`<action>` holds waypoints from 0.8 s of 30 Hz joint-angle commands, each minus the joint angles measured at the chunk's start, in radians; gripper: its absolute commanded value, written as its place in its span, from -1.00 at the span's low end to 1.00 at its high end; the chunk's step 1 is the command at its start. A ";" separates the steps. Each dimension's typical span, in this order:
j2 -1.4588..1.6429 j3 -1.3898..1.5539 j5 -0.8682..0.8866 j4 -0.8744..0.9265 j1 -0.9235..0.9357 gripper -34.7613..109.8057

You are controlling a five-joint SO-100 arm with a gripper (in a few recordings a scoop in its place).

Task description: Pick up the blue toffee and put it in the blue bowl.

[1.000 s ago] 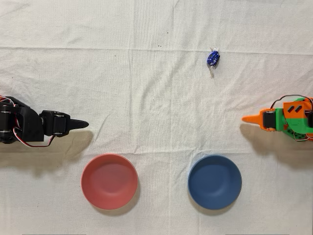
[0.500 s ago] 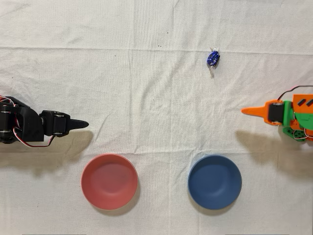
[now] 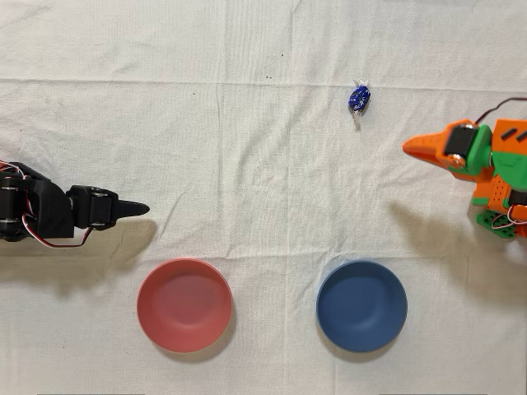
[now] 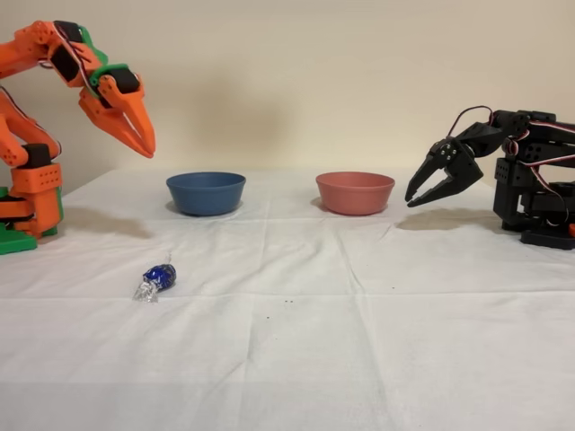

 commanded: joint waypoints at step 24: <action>-0.362 -0.164 0.029 -0.018 0.255 -0.21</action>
